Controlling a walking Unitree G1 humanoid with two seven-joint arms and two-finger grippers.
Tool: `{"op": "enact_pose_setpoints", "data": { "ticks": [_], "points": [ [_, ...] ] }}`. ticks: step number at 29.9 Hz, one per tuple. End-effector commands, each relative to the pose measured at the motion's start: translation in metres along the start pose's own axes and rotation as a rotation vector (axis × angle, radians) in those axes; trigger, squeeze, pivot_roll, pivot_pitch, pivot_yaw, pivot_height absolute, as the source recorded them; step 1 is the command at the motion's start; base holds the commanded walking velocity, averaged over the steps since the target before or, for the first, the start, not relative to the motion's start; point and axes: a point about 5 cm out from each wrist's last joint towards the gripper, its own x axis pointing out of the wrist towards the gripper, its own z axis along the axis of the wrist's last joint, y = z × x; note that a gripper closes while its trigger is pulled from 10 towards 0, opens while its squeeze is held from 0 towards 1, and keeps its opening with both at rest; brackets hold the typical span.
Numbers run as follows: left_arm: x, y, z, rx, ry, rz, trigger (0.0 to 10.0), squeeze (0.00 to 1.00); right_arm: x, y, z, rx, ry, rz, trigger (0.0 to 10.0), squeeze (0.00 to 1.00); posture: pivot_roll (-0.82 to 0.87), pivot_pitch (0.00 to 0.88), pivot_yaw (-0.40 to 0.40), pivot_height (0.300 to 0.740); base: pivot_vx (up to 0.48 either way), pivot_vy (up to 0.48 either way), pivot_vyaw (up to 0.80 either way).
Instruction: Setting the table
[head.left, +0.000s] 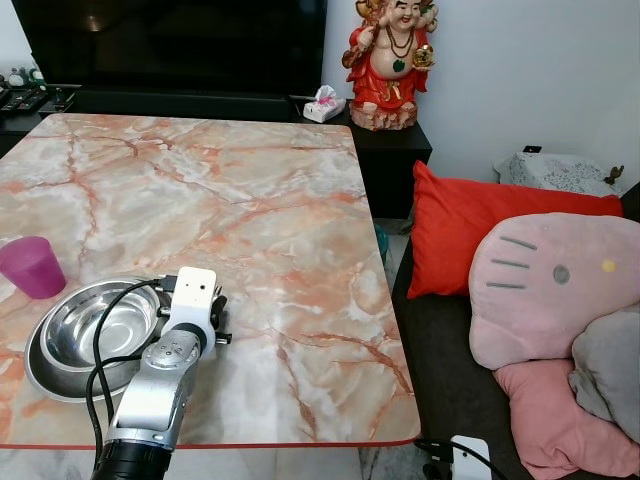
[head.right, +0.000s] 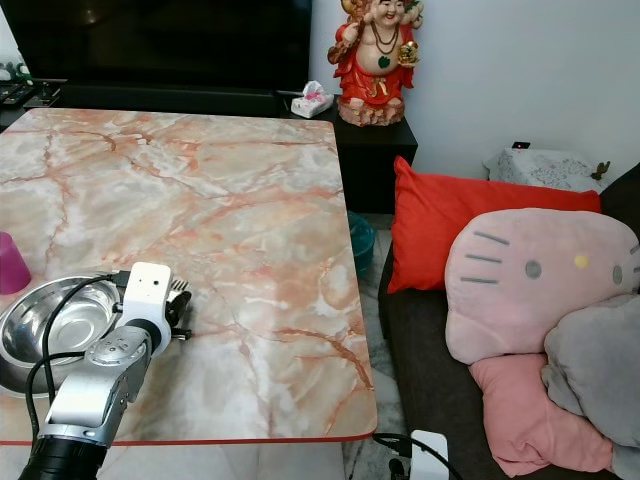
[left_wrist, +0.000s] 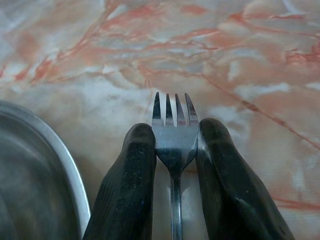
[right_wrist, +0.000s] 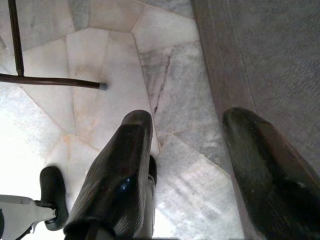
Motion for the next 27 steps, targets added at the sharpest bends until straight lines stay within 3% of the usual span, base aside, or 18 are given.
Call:
{"op": "enact_pose_setpoints", "data": {
  "ticks": [1,7,9,10,27],
  "points": [
    [0.0020,-0.0015,0.0007,0.036,-0.014,-0.003,10.0,0.00,0.0006,-0.0022,0.0023,-0.008,-0.001,-0.004,10.0,0.00,0.10,0.015,-0.075,0.740,0.000,0.000,0.00],
    [0.0017,-0.0015,-0.0011,0.037,-0.009,-0.007,10.0,0.00,0.0006,-0.0022,0.0022,-0.008,0.000,-0.003,10.0,0.00,0.10,0.015,-0.076,0.740,0.000,0.000,0.00],
    [0.0018,-0.0017,-0.0011,0.038,-0.009,-0.008,10.0,0.11,0.0006,-0.0022,0.0023,-0.008,0.000,-0.002,10.0,0.00,0.10,0.015,-0.076,0.740,0.000,0.000,0.00],
    [0.0019,-0.0018,-0.0013,0.039,-0.009,-0.009,10.0,0.29,0.0006,-0.0022,0.0023,-0.007,-0.001,-0.003,10.0,0.00,0.10,0.015,-0.076,0.740,0.000,0.000,0.00],
    [0.0028,-0.0034,-0.0021,0.040,-0.007,-0.010,10.0,0.29,0.0007,-0.0021,0.0024,-0.009,-0.001,0.000,10.0,0.00,0.10,0.016,-0.076,0.740,0.000,0.000,0.00]
  ]
}}
